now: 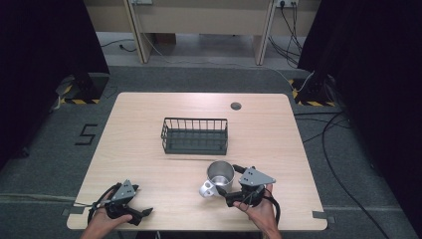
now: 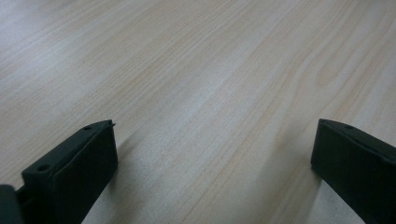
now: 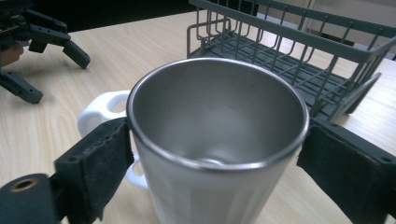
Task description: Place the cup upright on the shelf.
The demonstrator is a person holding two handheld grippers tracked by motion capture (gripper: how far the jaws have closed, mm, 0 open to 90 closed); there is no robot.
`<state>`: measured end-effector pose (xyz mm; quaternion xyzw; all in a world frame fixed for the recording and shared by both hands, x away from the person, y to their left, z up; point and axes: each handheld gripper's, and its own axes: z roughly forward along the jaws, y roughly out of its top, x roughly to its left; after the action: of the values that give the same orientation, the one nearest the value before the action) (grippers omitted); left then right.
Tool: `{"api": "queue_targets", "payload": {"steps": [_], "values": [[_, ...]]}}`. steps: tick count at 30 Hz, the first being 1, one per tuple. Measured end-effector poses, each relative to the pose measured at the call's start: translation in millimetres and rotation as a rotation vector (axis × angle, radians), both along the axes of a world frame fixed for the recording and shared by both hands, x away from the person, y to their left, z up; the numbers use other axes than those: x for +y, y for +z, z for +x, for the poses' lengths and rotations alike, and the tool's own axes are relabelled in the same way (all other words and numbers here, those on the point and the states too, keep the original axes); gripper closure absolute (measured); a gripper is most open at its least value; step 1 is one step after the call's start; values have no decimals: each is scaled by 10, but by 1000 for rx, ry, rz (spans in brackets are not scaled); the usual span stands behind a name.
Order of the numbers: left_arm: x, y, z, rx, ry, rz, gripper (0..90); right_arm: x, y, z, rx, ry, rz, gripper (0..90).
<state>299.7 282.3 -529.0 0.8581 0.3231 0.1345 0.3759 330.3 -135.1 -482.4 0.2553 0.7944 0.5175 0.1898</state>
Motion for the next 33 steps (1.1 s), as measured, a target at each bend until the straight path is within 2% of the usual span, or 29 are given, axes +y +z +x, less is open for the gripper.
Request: {"api": "queue_targets", "payload": {"steps": [3, 7, 8, 9, 14, 17, 22, 25, 26, 28, 33], "values": [[0, 0, 0, 0, 0, 1, 0, 29, 0, 41, 1, 10, 8, 69], [0, 0, -1, 0, 0, 0, 0, 48, -8, 117, 16, 34, 60, 37], [0, 0, -1, 0, 0, 0, 0, 48, -8, 117, 16, 34, 60, 37], [0, 0, -1, 0, 0, 0, 0, 67, -18, 153, 19, 34, 69, 3], [0, 0, 0, 0, -1, 1, 0, 106, -34, 194, 25, 45, 84, 13], [0, 0, 0, 0, -1, 1, 0, 128, -46, 213, 29, 64, 99, 49], [0, 1, 0, 0, -1, 2, 0, 185, -36, 163, 31, 13, 94, 52], [0, 0, -1, 0, -1, 1, 0, 238, -31, 94, 36, -51, 94, 54], [0, 1, -1, 0, -1, 1, 0, 238, -31, 94, 36, -51, 94, 54], [0, 0, -1, 0, -2, 1, 0, 283, -10, 14, 44, -106, 79, 56], [-1, 0, -1, 0, -3, 1, 0, 298, 4, -53, 53, -149, 74, 55]]}}
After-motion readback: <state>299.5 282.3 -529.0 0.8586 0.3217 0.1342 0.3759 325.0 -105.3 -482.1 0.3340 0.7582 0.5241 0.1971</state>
